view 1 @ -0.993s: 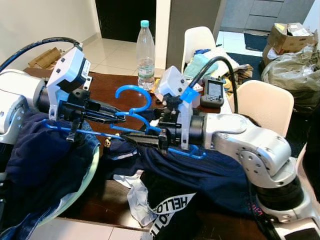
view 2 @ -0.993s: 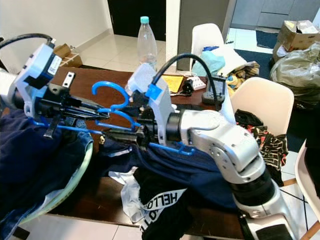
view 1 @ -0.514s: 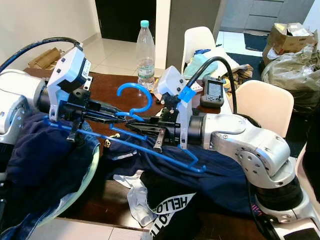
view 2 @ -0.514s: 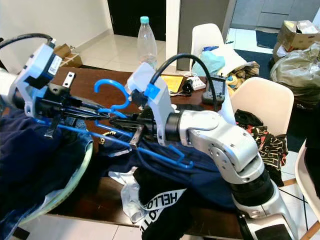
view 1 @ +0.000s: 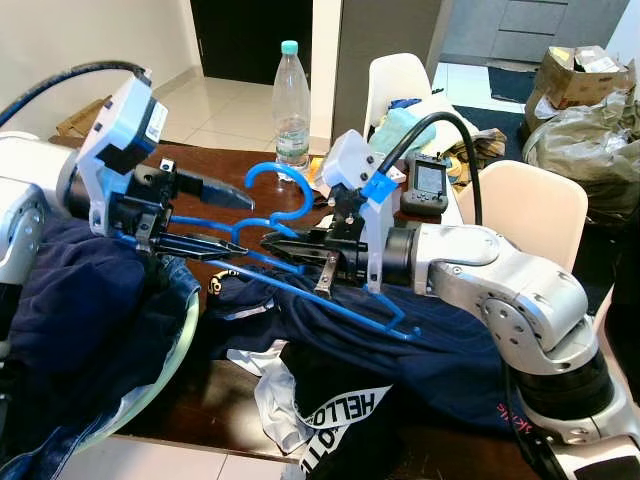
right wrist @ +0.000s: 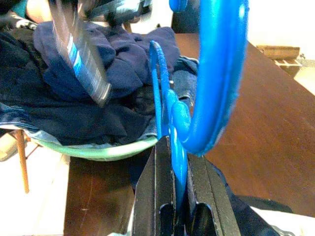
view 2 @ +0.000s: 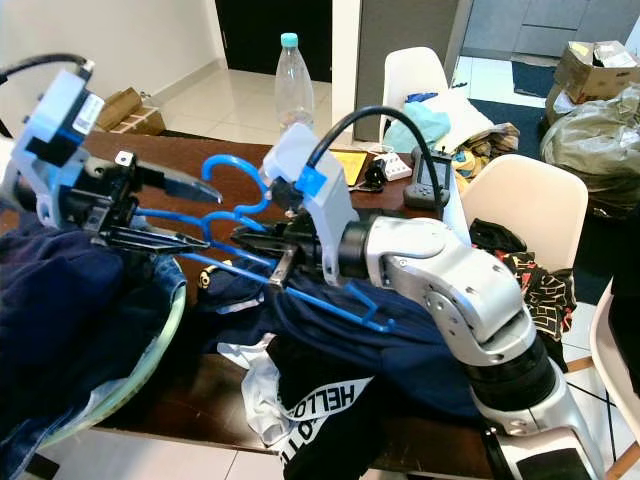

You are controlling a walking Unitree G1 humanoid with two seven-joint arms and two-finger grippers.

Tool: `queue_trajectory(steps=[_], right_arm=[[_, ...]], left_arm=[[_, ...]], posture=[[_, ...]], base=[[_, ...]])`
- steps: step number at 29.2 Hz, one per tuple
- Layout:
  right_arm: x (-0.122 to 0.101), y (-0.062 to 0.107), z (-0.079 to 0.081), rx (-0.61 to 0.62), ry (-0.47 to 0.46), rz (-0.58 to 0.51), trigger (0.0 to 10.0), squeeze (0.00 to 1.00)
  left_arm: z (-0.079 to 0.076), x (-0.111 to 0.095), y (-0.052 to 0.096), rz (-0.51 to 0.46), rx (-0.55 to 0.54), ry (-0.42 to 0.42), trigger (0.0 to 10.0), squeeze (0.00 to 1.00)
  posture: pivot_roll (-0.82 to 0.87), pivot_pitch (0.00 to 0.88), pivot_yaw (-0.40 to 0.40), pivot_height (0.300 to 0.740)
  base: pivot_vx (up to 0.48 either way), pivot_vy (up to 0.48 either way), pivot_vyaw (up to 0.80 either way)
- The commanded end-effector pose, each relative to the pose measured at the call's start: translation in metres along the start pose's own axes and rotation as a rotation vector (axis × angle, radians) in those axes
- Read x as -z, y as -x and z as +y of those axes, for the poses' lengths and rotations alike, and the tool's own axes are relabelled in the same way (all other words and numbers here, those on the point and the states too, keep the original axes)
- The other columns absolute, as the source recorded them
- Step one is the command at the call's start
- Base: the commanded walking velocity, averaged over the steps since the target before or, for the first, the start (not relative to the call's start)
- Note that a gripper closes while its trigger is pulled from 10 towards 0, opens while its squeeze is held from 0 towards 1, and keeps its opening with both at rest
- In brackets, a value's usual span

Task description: Hang hanger

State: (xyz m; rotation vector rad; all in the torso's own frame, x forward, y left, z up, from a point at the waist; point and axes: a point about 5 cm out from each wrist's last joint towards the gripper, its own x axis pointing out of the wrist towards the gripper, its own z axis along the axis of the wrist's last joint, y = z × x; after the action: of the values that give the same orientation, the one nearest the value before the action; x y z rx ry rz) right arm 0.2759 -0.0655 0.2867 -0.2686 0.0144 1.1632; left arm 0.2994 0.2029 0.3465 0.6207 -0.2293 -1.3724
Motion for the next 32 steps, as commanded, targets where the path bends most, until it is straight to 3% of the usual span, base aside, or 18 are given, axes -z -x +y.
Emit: queue_trajectory(steps=[1,3,7,8,9,10,12,13,15,18,19,21,22,25,27,28,31,32], right_arm=[[0.004,0.012,-0.015,0.092,0.006,0.008,0.0,0.00],[0.005,0.025,-0.032,0.184,0.015,0.022,0.0,0.00],[0.005,0.032,-0.040,0.232,0.019,0.028,0.0,0.00],[0.007,0.042,-0.054,0.339,0.014,0.034,0.0,0.00],[0.007,0.042,-0.054,0.339,0.014,0.034,0.0,0.00],[0.010,0.055,-0.070,0.467,-0.004,0.035,0.0,0.00],[0.013,0.064,-0.081,0.553,-0.018,0.035,0.0,0.00],[0.013,0.064,-0.081,0.553,-0.018,0.035,0.0,0.00],[0.027,0.083,-0.102,0.769,-0.076,0.039,0.0,0.00],[0.036,0.094,-0.111,0.879,-0.115,0.036,0.0,0.00],[0.040,0.100,-0.115,0.937,-0.134,0.022,10.0,0.00],[0.040,0.100,-0.115,0.937,-0.134,0.022,10.0,0.00],[0.046,0.109,-0.121,1.027,-0.157,-0.014,10.0,0.00],[0.048,0.111,-0.122,1.051,-0.161,-0.030,10.0,0.00],[0.051,0.111,-0.125,1.080,-0.171,-0.055,10.0,0.00],[0.051,0.111,-0.125,1.080,-0.171,-0.055,10.0,0.00],[0.058,0.107,-0.127,1.097,-0.192,-0.064,10.0,0.00],[0.058,0.107,-0.127,1.097,-0.192,-0.064,10.0,0.00]], left_arm=[[0.016,-0.015,0.023,0.025,-0.151,-0.082,10.0,1.00],[0.024,-0.023,0.038,0.047,-0.243,-0.127,10.0,1.00],[0.026,-0.026,0.045,0.061,-0.282,-0.140,10.0,1.00],[0.029,-0.026,0.055,0.073,-0.365,-0.149,10.0,1.00],[0.029,-0.026,0.055,0.073,-0.365,-0.149,10.0,1.00],[0.030,-0.022,0.063,0.072,-0.448,-0.139,10.0,1.00],[0.030,-0.019,0.068,0.071,-0.504,-0.130,10.0,1.00],[0.030,-0.019,0.068,0.071,-0.504,-0.130,10.0,1.00],[0.028,-0.007,0.072,0.052,-0.657,-0.086,10.0,1.00],[0.030,0.001,0.073,0.041,-0.772,-0.066,10.0,1.00],[0.031,0.005,0.071,0.061,-0.907,-0.066,10.0,1.00],[0.031,0.005,0.071,0.061,-0.907,-0.066,10.0,1.00],[0.027,0.018,0.062,0.143,-1.175,-0.058,10.0,0.00],[0.022,0.026,0.058,0.131,-1.292,0.007,10.0,0.00],[-0.001,0.052,0.042,0.130,-1.454,0.157,10.0,0.00],[-0.001,0.052,0.042,0.130,-1.454,0.157,10.0,0.00],[-0.032,0.067,0.021,0.236,-1.547,0.195,10.0,0.00],[-0.032,0.067,0.021,0.236,-1.547,0.195,10.0,0.00]], posture=[[0.14,0.052,0.016,0.740],[0.14,0.052,0.016,0.740],[0.14,0.051,0.016,0.740],[0.14,0.052,0.013,0.740],[0.14,0.052,0.013,0.740],[0.14,0.054,0.009,0.740],[0.14,0.055,0.008,0.740],[0.14,0.055,0.008,0.740],[0.13,0.063,0.007,0.740],[0.13,0.067,0.006,0.740],[0.14,0.073,0.006,0.740],[0.14,0.073,0.006,0.740],[0.15,0.081,0.003,0.740],[0.15,0.083,0.003,0.740],[0.16,0.092,-0.002,0.740],[0.16,0.092,-0.002,0.740],[0.18,0.100,-0.009,0.740],[0.18,0.100,-0.009,0.740]], base=[[0.000,0.000,0.00],[0.000,0.000,0.00],[0.000,0.000,0.00],[0.000,0.000,0.00],[0.000,0.000,0.00],[0.000,0.000,0.00],[0.000,0.000,0.00],[0.000,0.000,0.00],[0.000,0.000,0.00],[0.000,0.000,0.00],[0.000,0.000,0.00],[0.000,0.000,0.00],[0.000,0.000,0.00],[0.000,0.000,0.00],[0.000,0.000,0.00],[0.000,0.000,0.00],[0.000,0.000,0.00],[0.000,0.000,0.00]])
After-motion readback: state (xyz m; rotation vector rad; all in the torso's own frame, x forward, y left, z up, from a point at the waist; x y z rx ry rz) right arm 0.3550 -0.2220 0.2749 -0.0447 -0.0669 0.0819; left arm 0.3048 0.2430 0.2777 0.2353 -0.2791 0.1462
